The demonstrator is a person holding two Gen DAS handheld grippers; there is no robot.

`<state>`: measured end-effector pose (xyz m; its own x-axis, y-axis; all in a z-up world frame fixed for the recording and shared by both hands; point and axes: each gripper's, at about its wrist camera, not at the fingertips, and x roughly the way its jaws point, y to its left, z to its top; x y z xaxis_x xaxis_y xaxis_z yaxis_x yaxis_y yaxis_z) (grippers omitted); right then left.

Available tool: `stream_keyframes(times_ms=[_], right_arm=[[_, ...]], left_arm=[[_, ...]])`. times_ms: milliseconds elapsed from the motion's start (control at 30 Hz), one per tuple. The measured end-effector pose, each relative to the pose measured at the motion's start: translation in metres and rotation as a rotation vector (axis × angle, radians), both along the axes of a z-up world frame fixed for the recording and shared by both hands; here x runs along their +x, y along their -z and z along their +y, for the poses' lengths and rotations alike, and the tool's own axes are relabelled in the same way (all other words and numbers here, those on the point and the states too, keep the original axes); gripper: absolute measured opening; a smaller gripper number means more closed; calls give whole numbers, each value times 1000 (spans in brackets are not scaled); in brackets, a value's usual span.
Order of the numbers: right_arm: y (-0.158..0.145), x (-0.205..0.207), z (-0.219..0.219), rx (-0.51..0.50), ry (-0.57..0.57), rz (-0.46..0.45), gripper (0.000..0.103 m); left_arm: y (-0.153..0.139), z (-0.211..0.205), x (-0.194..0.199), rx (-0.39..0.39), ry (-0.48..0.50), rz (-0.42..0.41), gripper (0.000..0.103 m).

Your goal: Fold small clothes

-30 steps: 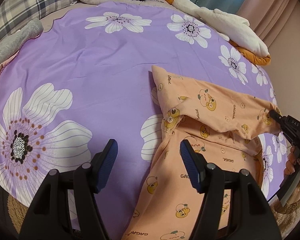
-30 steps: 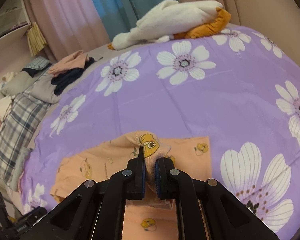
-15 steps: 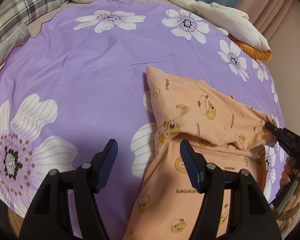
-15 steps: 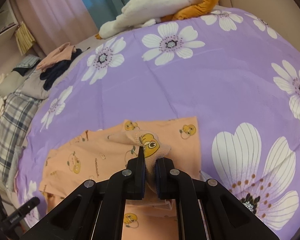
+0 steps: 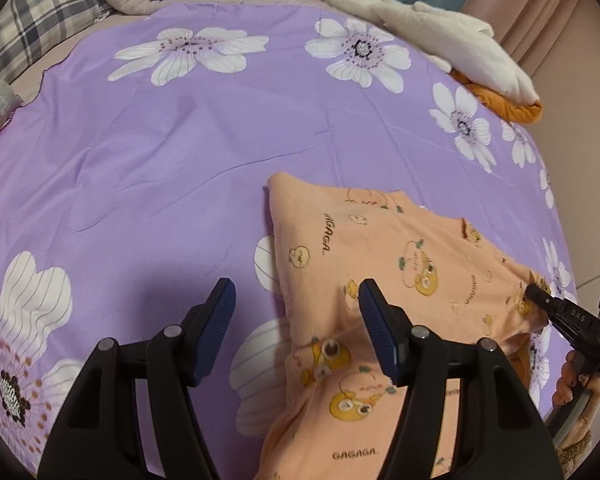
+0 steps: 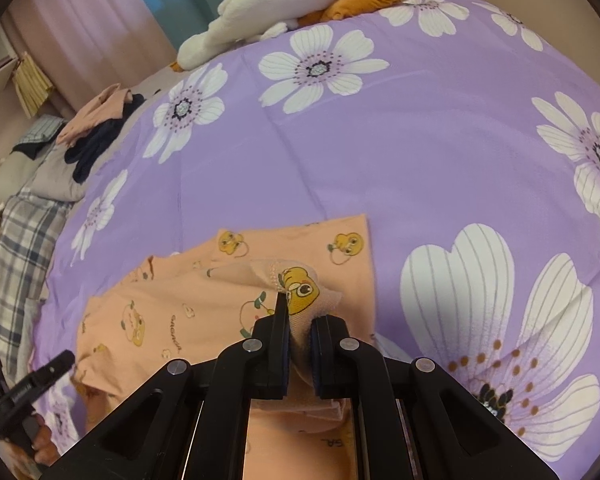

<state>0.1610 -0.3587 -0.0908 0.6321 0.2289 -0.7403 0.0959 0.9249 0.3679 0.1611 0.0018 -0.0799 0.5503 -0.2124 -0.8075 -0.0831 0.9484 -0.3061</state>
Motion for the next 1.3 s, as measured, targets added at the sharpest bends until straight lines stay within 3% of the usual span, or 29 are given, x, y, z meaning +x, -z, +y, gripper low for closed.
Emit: stream_keyframes(times_ms=[100, 433, 600, 667, 733, 1133, 1200, 1233, 1300], right_arm=[[10, 4, -2, -1, 4, 36, 9], [27, 6, -10, 36, 27, 80, 9], [21, -2, -15, 37, 53, 76, 25], [16, -8, -17, 7, 76, 65, 43], [11, -15, -20, -11, 87, 44, 46], [19, -52, -21, 81, 51, 36, 46], [19, -52, -20, 85, 54, 25, 42], [19, -51, -19, 85, 50, 22, 34], [22, -46, -18, 107, 41, 30, 26]], left_arm=[[10, -6, 8, 37, 6, 40, 58], [31, -9, 16, 100, 14, 75, 63], [33, -10, 16, 117, 17, 70, 63], [31, -11, 14, 121, 13, 71, 63], [29, -11, 11, 111, 13, 70, 61], [30, -8, -14, -14, 28, 76, 61], [31, -10, -13, -19, 30, 75, 59], [31, -11, -12, -20, 29, 75, 57], [32, -14, -11, -38, 42, 65, 41]])
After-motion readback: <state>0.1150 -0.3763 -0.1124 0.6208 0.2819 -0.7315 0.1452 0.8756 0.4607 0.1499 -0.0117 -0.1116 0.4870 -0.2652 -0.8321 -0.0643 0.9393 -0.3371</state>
